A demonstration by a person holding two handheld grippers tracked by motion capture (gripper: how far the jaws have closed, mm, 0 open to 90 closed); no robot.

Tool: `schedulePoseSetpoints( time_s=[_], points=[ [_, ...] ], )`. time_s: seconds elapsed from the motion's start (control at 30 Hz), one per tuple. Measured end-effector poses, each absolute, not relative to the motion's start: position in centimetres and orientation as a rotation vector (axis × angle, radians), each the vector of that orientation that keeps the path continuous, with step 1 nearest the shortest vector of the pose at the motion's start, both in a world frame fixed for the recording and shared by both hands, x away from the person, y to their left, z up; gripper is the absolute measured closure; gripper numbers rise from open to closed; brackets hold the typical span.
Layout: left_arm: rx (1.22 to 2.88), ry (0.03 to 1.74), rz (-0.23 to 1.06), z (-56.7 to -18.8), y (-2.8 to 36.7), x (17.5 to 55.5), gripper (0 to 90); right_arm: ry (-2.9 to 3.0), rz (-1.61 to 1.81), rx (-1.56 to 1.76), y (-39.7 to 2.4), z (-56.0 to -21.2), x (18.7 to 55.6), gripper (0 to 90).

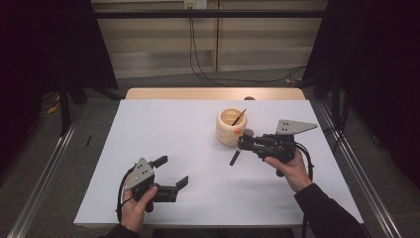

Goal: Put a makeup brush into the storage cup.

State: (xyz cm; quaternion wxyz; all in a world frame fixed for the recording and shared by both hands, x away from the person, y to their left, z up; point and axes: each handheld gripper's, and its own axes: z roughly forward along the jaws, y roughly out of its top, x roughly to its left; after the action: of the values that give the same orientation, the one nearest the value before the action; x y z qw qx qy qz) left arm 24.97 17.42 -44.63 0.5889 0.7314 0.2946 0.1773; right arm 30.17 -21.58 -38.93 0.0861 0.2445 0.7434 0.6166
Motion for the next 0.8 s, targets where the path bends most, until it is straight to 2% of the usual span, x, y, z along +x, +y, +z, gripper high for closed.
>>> schedulePoseSetpoints(
  time_s=[0.8],
  points=[
    [1.71, 0.687, 0.415, -44.7, 17.5, 25.1, 1.7, 2.146, 1.757, 0.792, -22.0, -37.8, 33.5, 77.2]
  ],
)
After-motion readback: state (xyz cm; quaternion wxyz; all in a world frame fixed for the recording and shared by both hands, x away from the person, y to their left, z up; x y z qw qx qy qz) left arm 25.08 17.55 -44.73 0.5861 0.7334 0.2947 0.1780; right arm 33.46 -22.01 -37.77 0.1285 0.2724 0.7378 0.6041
